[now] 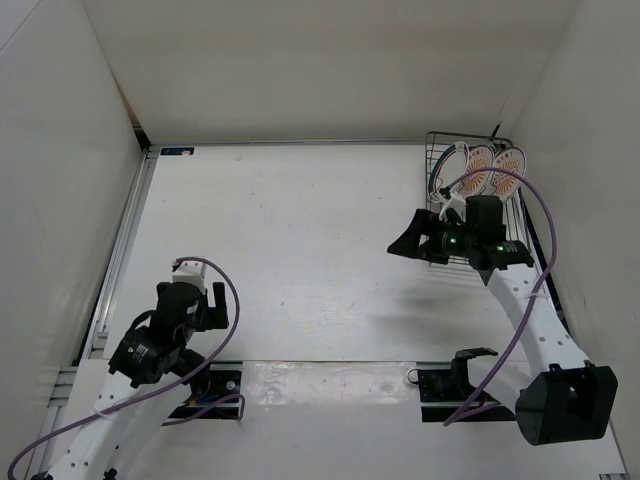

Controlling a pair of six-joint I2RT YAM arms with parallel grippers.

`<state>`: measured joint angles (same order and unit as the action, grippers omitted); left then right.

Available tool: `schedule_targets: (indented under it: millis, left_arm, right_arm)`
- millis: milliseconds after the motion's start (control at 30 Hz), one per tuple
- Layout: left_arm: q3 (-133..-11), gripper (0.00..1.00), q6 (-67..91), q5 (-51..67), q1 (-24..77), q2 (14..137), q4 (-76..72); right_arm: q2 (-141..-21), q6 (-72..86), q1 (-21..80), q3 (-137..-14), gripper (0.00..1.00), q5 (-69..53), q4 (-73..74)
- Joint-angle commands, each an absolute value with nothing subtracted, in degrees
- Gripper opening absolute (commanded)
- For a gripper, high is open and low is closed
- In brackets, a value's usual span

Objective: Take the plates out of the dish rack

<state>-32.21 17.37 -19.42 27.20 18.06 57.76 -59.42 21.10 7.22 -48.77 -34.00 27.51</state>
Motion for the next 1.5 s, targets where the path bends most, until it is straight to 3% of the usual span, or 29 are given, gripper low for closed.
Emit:
schedule_targets:
  millis: [0,100,167,333,400,433,467,500,567,767,1033,1467]
  left_arm:
    - [-31.8,1.00,16.4,-21.4,27.0,19.2,55.9]
    - [-31.7,1.00,16.0,-20.1,26.9,20.5,55.0]
    - [-32.4,1.00,16.1,-19.3,27.0,21.2,55.5]
    - [-32.1,1.00,15.6,-18.7,27.2,21.2,54.8]
    - [-31.9,1.00,15.6,-18.5,27.0,21.4,54.8]
    - [-31.9,1.00,15.4,-18.3,27.1,21.6,54.5]
    - [-31.8,1.00,15.3,-18.1,27.0,21.7,54.7]
    - [-32.0,1.00,15.3,-18.0,27.0,22.1,54.8]
    - [-32.3,1.00,15.1,-18.3,27.0,22.8,55.5]
    - [-32.4,1.00,14.6,-18.4,27.0,23.5,56.0]
    - [-32.1,1.00,14.3,-18.3,27.1,23.3,55.6]
    - [-31.9,1.00,14.2,-18.1,27.1,23.8,55.5]
  right_arm:
    - [-59.3,21.0,9.8,-53.6,0.90,-29.7,27.1]
    - [-58.5,25.0,9.6,-54.6,0.90,-23.6,24.1]
    - [-58.4,31.2,9.1,-54.7,0.90,-12.9,23.9]
    - [-58.0,18.2,8.9,-60.9,0.90,-7.2,21.8]
    - [-61.6,18.5,8.4,-62.0,0.88,3.6,21.3]
    - [-64.0,18.5,8.1,-67.6,0.84,6.7,23.2]
    - [-66.2,18.3,7.9,-70.4,0.74,14.0,25.2]
    - [-74.5,16.9,7.0,-73.3,0.68,15.5,32.9]
    - [-79.5,14.9,6.7,-83.9,0.55,19.6,38.4]
    - [-92.6,10.6,5.4,-92.0,0.52,22.7,37.0]
    - [-103.3,9.1,4.3,-103.7,0.38,26.0,40.0]
    - [-113.5,10.8,3.3,-105.7,0.34,27.0,36.9]
